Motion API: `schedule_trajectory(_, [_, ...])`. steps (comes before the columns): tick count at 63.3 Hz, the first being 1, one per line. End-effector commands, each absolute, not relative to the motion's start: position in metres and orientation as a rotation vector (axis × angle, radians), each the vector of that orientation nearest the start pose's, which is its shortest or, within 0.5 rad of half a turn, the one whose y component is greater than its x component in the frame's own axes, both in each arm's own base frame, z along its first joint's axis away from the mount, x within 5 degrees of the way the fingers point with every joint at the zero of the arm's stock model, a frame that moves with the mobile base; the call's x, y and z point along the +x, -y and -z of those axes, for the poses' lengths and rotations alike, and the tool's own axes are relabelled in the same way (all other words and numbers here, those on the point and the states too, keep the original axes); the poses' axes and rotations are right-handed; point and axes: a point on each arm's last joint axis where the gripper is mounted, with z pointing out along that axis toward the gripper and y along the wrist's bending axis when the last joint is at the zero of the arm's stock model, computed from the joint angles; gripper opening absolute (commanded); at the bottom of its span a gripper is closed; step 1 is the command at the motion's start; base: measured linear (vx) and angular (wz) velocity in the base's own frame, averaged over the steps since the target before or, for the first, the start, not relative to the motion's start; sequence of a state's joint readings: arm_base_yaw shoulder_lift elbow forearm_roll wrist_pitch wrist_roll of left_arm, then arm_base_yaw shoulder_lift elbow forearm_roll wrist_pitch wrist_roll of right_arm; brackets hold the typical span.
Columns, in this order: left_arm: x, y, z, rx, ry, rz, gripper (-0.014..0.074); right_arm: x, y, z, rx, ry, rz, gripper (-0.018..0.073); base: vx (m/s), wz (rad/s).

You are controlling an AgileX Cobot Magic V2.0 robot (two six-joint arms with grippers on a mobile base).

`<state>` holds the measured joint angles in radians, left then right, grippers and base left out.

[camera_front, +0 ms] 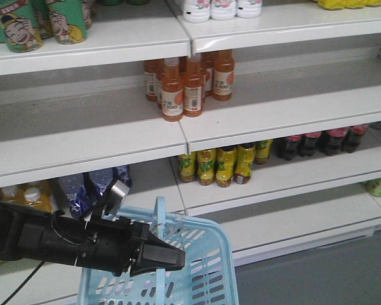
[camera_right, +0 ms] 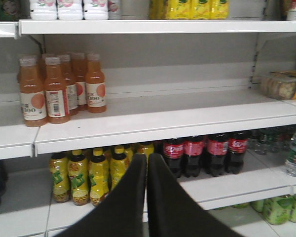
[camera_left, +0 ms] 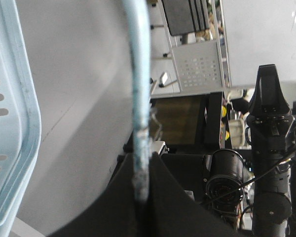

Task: Place coke in basket with both arms
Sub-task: 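Turn the base away from the shelf holding the basket in the left gripper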

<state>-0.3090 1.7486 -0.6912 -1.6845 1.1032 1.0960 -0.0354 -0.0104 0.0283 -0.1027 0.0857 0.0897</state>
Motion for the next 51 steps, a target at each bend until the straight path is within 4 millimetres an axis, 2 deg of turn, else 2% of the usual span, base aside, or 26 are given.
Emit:
schedule_trajectory(1, [0.2419,0.1648,-0.1983,0.122,-2.278,1.882,-0.0006,0.0557,0.0023,-0.2005,0.011,-1.508,0.053,-0.0008,-0.12,-0.44])
schedule_trajectory(51, [0.2419,0.1648,-0.1983,0.122,-2.278,1.882,-0.0006,0.0557,0.0023,-0.2005,0.011,-1.508,0.053,-0.0008,-0.12,-0.45])
